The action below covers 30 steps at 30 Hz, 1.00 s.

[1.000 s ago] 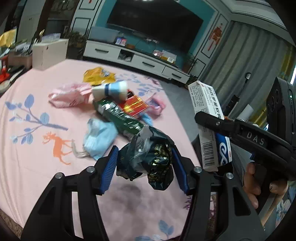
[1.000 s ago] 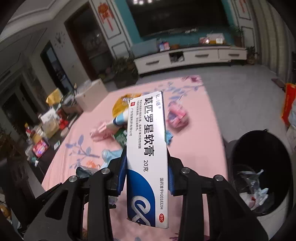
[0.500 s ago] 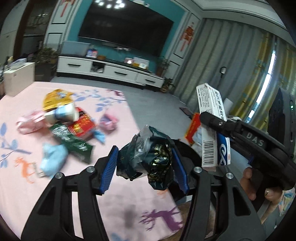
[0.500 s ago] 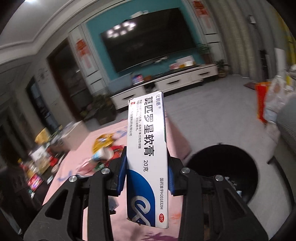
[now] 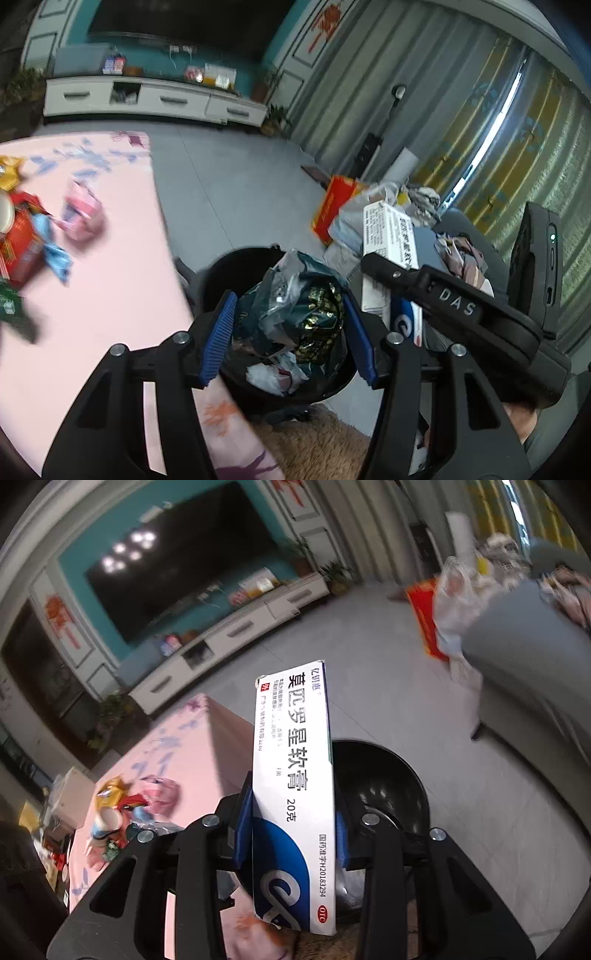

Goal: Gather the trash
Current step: 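Carry both items over the black bin and release them inside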

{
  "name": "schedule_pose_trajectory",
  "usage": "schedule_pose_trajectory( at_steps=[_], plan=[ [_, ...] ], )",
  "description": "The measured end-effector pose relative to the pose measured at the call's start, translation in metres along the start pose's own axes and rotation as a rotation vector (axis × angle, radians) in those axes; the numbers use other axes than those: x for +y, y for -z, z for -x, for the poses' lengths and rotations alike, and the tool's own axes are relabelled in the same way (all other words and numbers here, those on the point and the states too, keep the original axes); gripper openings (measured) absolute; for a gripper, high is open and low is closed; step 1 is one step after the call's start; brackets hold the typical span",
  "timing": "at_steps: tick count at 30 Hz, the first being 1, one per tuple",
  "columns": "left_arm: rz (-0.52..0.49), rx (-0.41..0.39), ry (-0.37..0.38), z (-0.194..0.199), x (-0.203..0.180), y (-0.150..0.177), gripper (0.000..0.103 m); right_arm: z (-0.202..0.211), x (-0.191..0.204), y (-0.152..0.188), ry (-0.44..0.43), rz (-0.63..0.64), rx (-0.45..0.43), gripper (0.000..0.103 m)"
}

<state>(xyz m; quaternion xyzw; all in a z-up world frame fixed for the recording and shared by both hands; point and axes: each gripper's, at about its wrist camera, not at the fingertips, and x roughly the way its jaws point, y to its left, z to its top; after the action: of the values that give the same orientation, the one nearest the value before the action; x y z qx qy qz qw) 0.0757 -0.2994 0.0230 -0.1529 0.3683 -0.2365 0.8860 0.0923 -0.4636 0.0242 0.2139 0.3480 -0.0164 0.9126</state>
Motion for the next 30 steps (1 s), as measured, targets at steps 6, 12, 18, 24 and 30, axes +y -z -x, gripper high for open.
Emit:
schedule_pose_trajectory(
  at_steps=[6,12,18,24,30],
  plan=[
    [-0.010,0.091,-0.021,-0.051,0.000,0.001,0.058,-0.024,-0.022,0.005,0.097,-0.038,0.065,0.037],
    [-0.010,0.164,-0.038,-0.084,0.007,0.002,0.058,-0.049,-0.032,0.011,0.123,-0.049,0.148,0.037],
    [-0.016,0.199,-0.042,-0.096,0.007,0.010,0.064,-0.056,-0.036,0.010,0.121,-0.062,0.182,0.040],
    [-0.039,0.155,-0.056,-0.081,0.004,0.009,0.093,-0.047,-0.033,0.008,0.119,-0.061,0.153,0.073],
    [-0.041,0.069,-0.113,-0.038,0.013,0.002,0.100,-0.028,-0.018,0.004,0.067,-0.024,0.054,0.096]
  ],
)
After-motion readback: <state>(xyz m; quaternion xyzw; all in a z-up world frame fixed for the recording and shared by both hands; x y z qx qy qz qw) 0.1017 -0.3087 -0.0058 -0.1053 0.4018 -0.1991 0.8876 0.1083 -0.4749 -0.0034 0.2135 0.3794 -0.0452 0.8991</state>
